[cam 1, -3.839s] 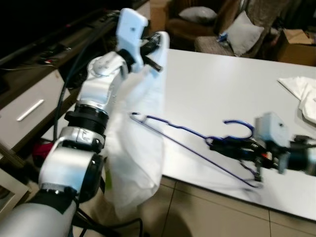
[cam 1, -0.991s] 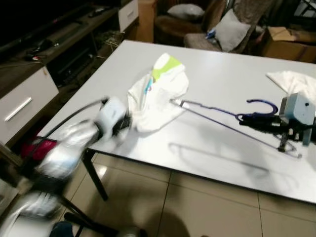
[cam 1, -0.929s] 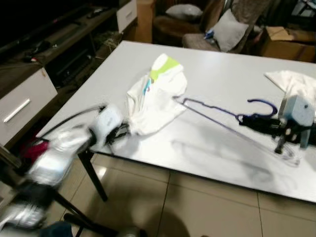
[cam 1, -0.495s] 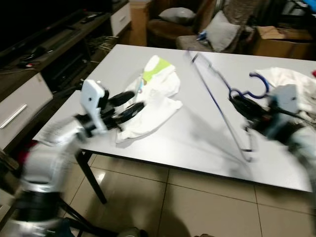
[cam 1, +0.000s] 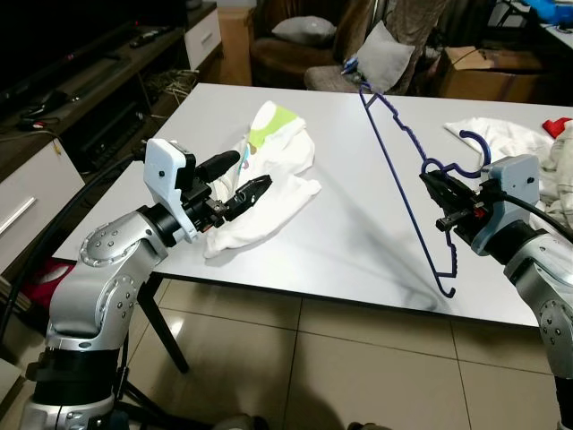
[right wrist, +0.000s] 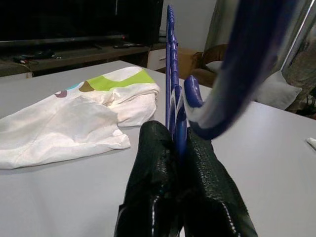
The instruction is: Hang hanger
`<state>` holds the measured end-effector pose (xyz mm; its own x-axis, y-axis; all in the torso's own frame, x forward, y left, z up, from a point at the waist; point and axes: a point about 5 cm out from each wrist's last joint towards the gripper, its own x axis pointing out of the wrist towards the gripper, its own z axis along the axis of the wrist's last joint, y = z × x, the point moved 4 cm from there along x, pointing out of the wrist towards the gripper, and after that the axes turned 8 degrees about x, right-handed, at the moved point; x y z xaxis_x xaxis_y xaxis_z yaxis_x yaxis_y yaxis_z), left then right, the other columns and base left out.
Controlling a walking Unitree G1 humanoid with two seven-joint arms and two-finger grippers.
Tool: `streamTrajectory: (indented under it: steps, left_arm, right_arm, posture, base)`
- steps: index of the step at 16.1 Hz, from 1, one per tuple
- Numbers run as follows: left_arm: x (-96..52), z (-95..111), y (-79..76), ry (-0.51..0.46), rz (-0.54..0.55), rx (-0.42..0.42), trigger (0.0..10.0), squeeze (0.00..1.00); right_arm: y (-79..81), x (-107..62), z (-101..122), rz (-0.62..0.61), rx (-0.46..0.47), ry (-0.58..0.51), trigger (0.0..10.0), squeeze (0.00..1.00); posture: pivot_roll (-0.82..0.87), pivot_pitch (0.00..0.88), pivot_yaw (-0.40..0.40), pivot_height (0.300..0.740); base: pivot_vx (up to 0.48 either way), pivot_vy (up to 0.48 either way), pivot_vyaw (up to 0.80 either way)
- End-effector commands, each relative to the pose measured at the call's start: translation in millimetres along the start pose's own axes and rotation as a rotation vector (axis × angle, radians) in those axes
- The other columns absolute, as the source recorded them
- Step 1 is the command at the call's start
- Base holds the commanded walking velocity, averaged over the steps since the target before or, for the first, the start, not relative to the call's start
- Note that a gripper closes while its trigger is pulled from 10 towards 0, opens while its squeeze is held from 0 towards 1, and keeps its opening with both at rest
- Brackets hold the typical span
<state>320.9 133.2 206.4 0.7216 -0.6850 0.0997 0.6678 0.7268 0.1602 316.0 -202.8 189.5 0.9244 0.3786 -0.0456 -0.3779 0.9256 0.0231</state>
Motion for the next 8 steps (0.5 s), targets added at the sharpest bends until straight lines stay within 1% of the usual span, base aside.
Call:
streamTrajectory:
  steps: [1, 8]
  left_arm:
    - [-1.9, 0.9, 1.8, 0.009, 0.007, 0.01, 10.0, 1.0]
    - [-1.9, 0.9, 1.8, 0.009, 0.007, 0.01, 10.0, 1.0]
  right_arm:
    - [1.4, 0.9, 9.9, 0.004, -0.013, -0.029, 10.0, 0.0]
    - [1.4, 0.9, 9.9, 0.004, -0.013, -0.029, 10.0, 0.0]
  posture:
    - [-0.09, 0.0, 0.072, 0.74]
    - [-0.09, 0.0, 0.072, 0.74]
  base:
    - [0.0, 0.0, 0.0]
    - [0.0, 0.0, 0.0]
